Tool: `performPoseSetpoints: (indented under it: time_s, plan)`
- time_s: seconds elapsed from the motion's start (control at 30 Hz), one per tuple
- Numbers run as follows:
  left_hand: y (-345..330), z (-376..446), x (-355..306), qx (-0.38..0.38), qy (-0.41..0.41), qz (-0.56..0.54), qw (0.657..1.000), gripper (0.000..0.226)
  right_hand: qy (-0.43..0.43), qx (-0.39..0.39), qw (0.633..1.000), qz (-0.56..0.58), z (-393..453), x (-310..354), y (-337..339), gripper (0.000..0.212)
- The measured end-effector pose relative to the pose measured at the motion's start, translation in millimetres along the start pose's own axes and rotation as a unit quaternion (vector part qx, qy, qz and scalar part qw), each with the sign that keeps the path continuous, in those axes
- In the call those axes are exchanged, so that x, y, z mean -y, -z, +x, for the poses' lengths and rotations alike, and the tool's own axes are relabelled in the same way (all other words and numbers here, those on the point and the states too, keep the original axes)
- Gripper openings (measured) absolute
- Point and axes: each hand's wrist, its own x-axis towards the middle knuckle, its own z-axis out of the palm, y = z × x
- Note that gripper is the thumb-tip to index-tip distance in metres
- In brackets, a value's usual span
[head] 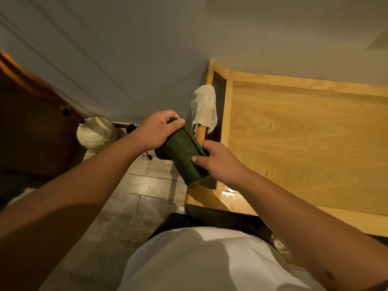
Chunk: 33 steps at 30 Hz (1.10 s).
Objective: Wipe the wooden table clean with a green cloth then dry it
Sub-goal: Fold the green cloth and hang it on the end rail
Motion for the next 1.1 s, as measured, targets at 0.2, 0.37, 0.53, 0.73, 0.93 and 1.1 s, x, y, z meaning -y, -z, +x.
performPoseSetpoints:
  time_s: [0.2, 0.37, 0.53, 0.73, 0.93, 1.1]
  plan:
    - [-49, 70, 11, 0.131, -0.017, 0.047, 0.99, 0.014, -0.185, -0.191, 0.944, 0.196, 16, -62, -12, 0.009]
    - [-98, 72, 44, 0.168, 0.053, 0.078, 0.981, 0.028, -0.298, -0.182, 0.936, -0.036, 14, -122, -11, 0.01]
    - [-108, 42, 78, 0.082, 0.244, -0.078, 0.963, 0.062, -0.286, -0.159, 0.936, -0.131, 23, -127, -8, 0.011]
    - [-112, 39, 82, 0.162, 0.258, -0.094, 0.948, 0.087, -0.32, -0.118, 0.92, -0.193, 19, -131, -6, 0.01]
    - [-115, 44, 73, 0.161, 0.216, -0.044, 0.962, 0.068, -0.198, -0.188, 0.942, -0.196, 14, -120, -10, 0.039]
    - [-125, 29, 60, 0.044, 0.313, -0.149, 0.937, 0.062, -0.171, -0.091, 0.974, 0.12, 25, -95, -31, 0.039]
